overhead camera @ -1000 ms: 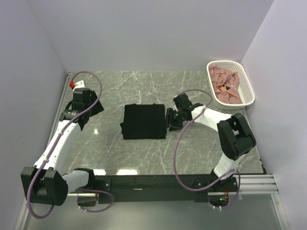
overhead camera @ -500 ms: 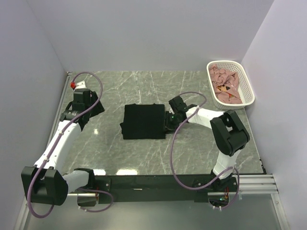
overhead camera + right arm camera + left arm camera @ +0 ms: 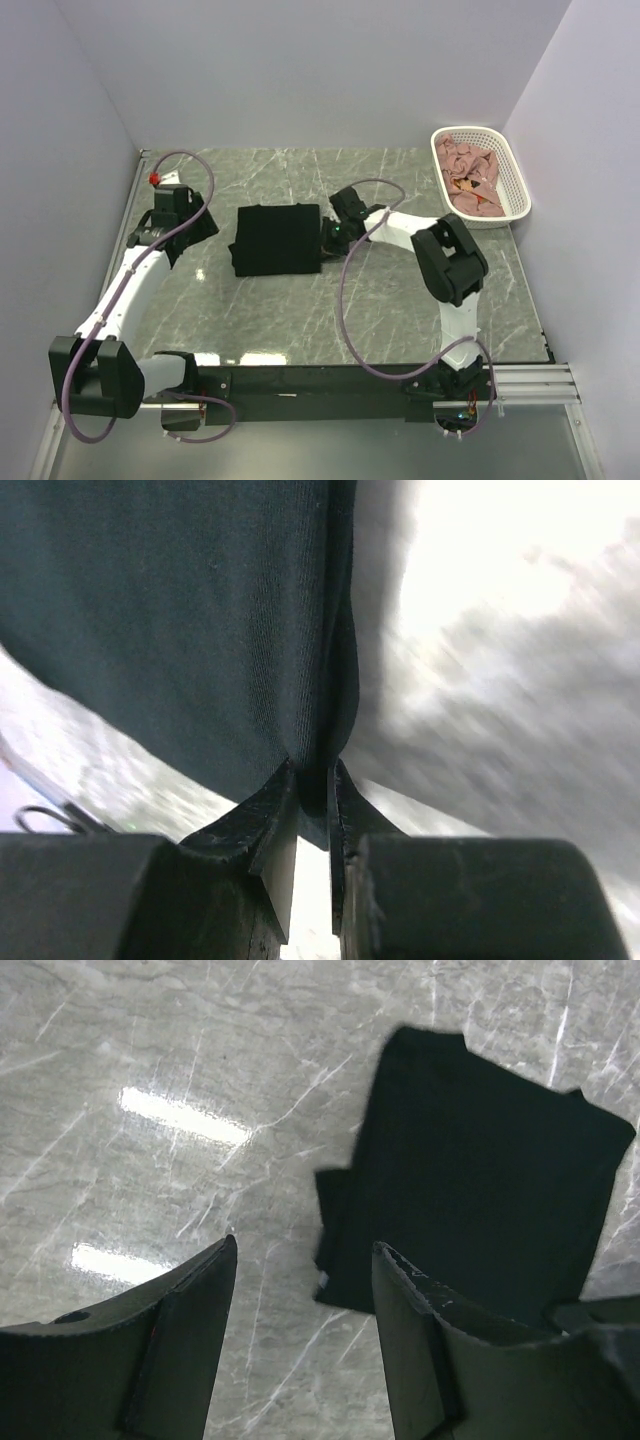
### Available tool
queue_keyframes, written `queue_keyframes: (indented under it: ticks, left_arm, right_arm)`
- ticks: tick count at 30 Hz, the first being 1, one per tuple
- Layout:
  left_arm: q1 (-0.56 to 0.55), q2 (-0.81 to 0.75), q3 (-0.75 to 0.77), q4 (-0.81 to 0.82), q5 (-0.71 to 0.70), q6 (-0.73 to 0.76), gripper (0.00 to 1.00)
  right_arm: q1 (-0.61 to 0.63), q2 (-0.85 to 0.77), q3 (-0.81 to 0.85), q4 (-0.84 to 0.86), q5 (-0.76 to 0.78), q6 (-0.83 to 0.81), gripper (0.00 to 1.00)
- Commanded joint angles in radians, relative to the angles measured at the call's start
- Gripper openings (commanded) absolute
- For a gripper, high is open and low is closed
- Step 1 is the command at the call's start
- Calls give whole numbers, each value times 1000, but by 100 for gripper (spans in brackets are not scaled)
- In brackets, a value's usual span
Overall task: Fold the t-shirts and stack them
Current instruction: Neatly place the folded tshirt to the corner
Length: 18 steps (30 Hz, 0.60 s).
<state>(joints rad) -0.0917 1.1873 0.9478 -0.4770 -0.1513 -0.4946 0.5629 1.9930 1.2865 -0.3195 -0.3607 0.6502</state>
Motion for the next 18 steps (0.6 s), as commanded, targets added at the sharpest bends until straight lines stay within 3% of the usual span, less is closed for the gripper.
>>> queue_keyframes:
  ticks: [1,3,5,8,13,18]
  left_arm:
    - [38,8,-6,28,47,-28,62]
    - [50,6,-23,41,97,-57,63]
    - [53,5,-40,52,142,-79,64]
    - [53,-17,-90,63,183,-153,67]
    - [53,-69,-214,120,262,-315,70]
    - [38,-123,-378,230,291,-502,69]
  right_arm:
    - [34,50,108,100,-33,72,11]
    - [43,90,161,132,-47,107,12]
    - [48,127,209,120,-66,117,28]
    - [45,107,247,82,-41,100,41]
    - [19,-66,91,80,9,40,54]
    - [-15,-373,-166,85,94,-35,57]
